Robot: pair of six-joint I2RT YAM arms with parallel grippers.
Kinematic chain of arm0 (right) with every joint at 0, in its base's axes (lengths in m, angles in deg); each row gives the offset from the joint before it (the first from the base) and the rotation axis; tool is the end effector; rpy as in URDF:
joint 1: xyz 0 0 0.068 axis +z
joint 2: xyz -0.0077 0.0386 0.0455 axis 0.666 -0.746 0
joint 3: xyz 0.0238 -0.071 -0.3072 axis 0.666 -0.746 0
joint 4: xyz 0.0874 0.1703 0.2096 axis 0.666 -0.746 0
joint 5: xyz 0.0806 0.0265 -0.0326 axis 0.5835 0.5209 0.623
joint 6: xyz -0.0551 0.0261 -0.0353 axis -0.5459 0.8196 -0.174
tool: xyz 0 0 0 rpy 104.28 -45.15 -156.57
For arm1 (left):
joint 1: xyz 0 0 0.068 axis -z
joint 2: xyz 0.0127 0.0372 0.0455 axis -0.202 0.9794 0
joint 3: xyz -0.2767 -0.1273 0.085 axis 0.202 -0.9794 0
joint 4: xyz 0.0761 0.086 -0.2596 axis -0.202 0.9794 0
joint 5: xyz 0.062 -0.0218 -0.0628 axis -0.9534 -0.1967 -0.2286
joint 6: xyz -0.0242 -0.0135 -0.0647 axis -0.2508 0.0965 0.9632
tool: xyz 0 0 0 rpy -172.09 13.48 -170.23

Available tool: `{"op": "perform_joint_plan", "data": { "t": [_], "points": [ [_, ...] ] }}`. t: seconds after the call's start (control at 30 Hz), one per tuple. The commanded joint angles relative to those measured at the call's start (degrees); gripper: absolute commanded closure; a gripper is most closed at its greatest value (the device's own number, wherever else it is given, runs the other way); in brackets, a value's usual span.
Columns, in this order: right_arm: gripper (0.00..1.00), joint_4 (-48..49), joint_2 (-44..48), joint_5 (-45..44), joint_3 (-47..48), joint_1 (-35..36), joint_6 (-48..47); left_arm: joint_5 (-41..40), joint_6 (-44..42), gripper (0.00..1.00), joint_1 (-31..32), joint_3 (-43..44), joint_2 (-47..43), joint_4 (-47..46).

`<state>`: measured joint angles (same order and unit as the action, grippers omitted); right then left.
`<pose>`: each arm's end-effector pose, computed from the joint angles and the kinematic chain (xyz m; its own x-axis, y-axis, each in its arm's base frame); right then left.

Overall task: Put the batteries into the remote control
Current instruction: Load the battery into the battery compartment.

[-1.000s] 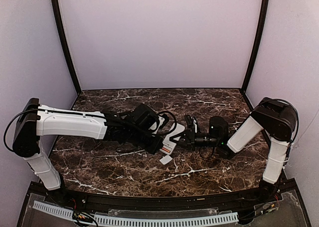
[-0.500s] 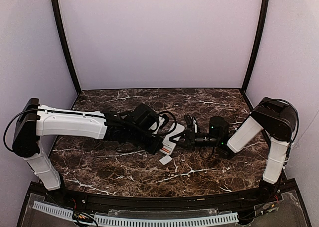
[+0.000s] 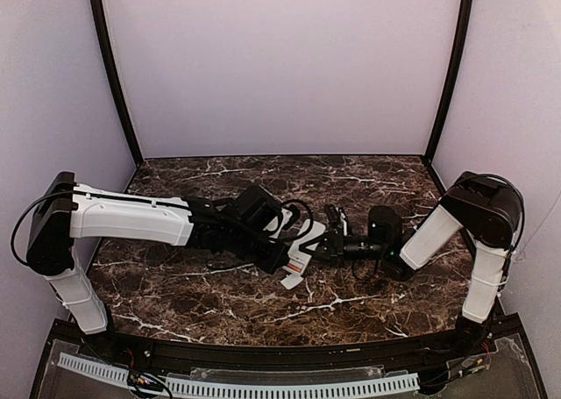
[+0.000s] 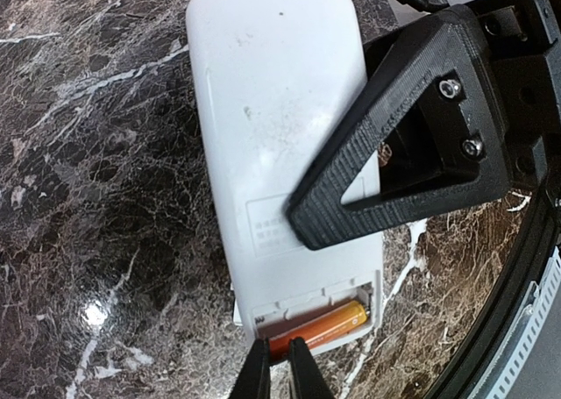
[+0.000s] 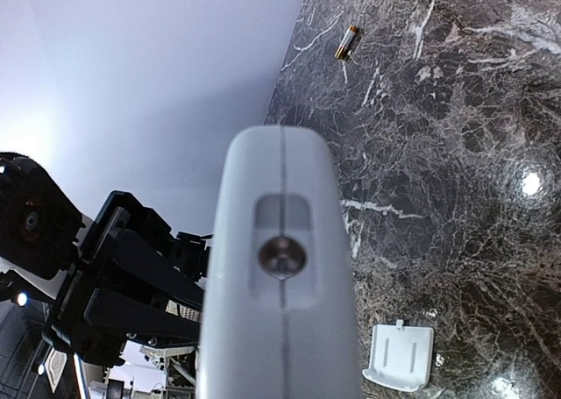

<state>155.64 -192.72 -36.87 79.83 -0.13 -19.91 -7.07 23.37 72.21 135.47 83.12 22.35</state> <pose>0.2418 0.2647 0.1427 -0.9422 0.0907 -0.3226 -0.3071 0.1521 0.9395 0.2057 -0.3668 0.2365 -0.6554 0.4150 -0.6311 0.6855 0.6777 -0.2662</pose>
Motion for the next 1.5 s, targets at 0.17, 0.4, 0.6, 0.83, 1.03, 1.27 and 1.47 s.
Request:
{"op": "perform_joint_plan", "data": {
  "t": [0.17, 0.4, 0.6, 0.83, 1.03, 1.27, 1.47],
  "points": [
    [1.0, 11.02, 0.16, 0.3, 0.42, 0.65, 1.44, 0.84, -1.23, 0.92, 2.16, 2.28, 4.0, 3.8],
    [1.0, 12.18, 0.36, 0.14, 0.42, 0.65, 1.83, -0.26, -2.19, 0.93, 3.33, 4.04, 6.08, 5.81],
    [1.0, 13.2, 0.21, -0.1, 0.49, 0.64, 2.22, 0.77, -2.35, 0.93, 4.31, 4.87, 7.02, 5.54],
    [1.0, 16.5, -0.69, 0.54, 0.46, 0.65, 4.13, -0.49, -3.4, 0.93, 4.89, 5.2, 7.8, 5.87],
    [1.0, 16.29, -0.52, 0.77, 0.69, 0.65, 4.24, -3.11, -3.97, 0.93, 5.1, 6.01, 8.54, 7.2],
    [1.0, 13.67, -0.26, 0.42, -0.49, 0.52, 2.71, -4.69, -3.58, 0.91, 4.03, 4.71, 4.17, 6.32],
    [1.0, 11.52, 0.99, 0.65, -1.36, -0.11, 0.77, -2.42, -4.54, 0.72, 0.65, -0.74, -5.05, -0.1]
  ]
}}
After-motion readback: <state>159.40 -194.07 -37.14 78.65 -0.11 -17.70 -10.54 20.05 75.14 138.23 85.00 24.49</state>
